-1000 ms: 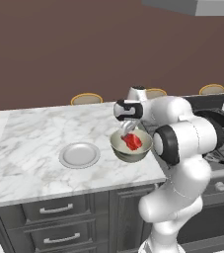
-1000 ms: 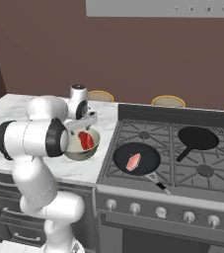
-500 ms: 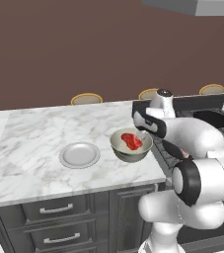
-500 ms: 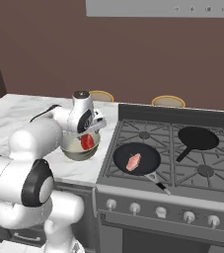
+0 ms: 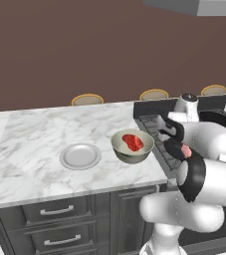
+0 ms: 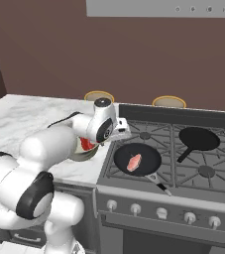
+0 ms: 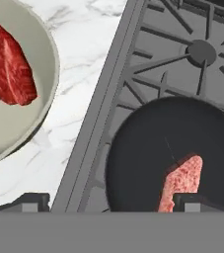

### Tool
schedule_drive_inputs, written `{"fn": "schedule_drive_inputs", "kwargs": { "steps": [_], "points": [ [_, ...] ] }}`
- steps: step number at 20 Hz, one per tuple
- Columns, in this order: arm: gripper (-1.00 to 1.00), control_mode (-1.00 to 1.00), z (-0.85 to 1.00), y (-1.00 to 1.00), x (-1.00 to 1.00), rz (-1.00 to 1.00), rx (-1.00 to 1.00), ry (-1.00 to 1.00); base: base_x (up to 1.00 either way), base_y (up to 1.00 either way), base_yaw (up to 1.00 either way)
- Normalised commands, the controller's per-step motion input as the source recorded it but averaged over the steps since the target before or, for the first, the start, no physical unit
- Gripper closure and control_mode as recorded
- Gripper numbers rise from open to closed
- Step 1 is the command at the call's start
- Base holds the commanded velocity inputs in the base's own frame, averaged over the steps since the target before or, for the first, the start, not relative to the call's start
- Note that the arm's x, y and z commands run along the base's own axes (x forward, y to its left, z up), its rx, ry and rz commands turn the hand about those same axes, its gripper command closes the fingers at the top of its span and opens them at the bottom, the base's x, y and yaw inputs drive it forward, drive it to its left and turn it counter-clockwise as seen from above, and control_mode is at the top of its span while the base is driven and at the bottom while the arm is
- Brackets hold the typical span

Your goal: Place one of the steaks on the plate and the other in the bowl. Then place the bowl in the fridge.

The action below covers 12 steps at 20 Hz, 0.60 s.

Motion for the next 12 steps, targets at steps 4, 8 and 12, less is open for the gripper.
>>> {"fn": "schedule_drive_inputs", "kwargs": {
  "steps": [4, 8, 12],
  "points": [
    [-1.00, -1.00, 0.12, -0.75, 0.41, -0.12, 0.05, 0.22, 0.00, 0.00, 0.00],
    [-1.00, -1.00, 0.00, -0.10, 0.00, 0.00, 0.03, 0.01, 0.00, 0.00, 0.00],
    [-1.00, -1.00, 0.00, -0.39, 0.00, -0.17, 0.15, 0.18, 0.00, 0.00, 0.00]
  ]
}}
